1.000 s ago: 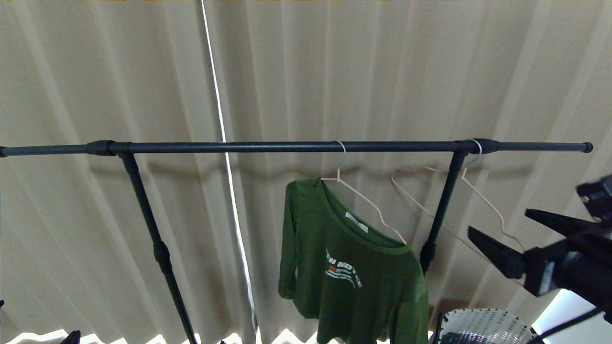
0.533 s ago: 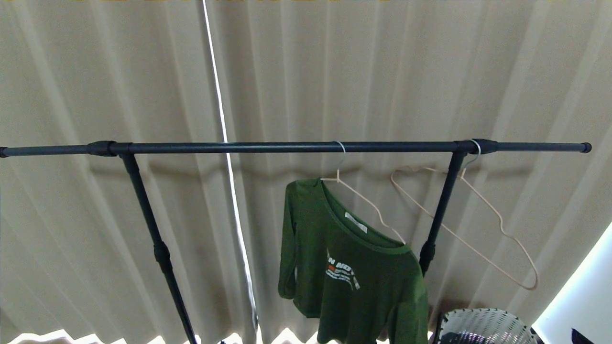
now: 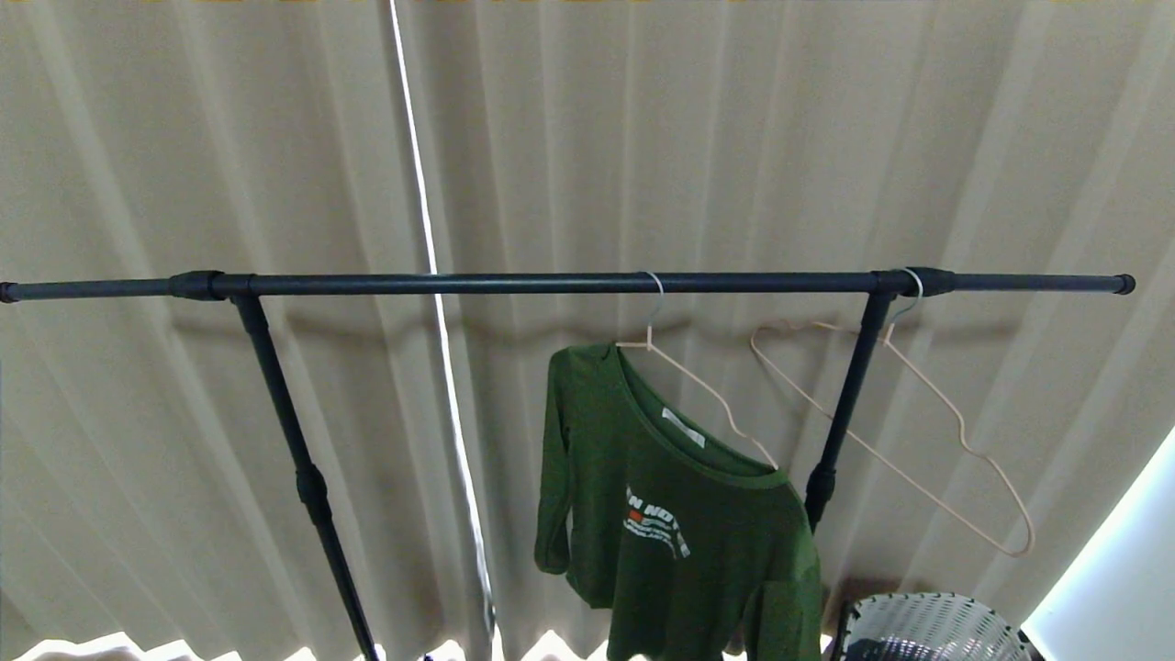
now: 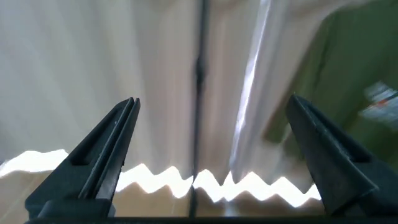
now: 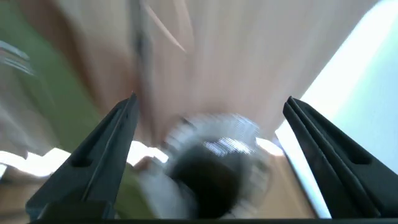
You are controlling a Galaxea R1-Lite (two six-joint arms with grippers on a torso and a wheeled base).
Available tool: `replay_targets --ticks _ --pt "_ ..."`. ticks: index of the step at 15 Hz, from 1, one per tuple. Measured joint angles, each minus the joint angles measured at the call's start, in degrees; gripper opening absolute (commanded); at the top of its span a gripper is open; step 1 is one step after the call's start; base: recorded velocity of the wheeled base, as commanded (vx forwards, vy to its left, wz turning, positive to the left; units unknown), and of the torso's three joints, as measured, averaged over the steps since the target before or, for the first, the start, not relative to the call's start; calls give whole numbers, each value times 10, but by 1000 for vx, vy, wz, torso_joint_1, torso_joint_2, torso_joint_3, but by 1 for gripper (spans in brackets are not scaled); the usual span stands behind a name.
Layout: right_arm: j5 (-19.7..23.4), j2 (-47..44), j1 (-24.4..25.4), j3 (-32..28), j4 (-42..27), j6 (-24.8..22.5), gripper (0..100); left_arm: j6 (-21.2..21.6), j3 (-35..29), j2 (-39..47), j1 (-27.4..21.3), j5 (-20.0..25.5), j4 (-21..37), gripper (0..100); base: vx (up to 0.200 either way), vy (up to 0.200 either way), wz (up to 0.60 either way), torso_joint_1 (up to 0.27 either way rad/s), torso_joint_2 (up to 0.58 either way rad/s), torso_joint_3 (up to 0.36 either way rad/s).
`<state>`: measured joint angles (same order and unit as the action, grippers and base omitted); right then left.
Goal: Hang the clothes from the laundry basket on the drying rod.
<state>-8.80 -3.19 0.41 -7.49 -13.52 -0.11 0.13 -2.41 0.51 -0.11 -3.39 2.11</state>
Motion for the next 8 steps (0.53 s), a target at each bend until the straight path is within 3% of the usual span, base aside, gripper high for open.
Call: replay_targets --ticks 2,8 --pt "37 20 -3 29 76 18 100 -2 17 -2 0 26 -15 100 0 0 0 0 0 0" --pt "54 31 -4 49 78 24 100 11 22 -4 0 27 -16 100 0 0 0 0 0 0"
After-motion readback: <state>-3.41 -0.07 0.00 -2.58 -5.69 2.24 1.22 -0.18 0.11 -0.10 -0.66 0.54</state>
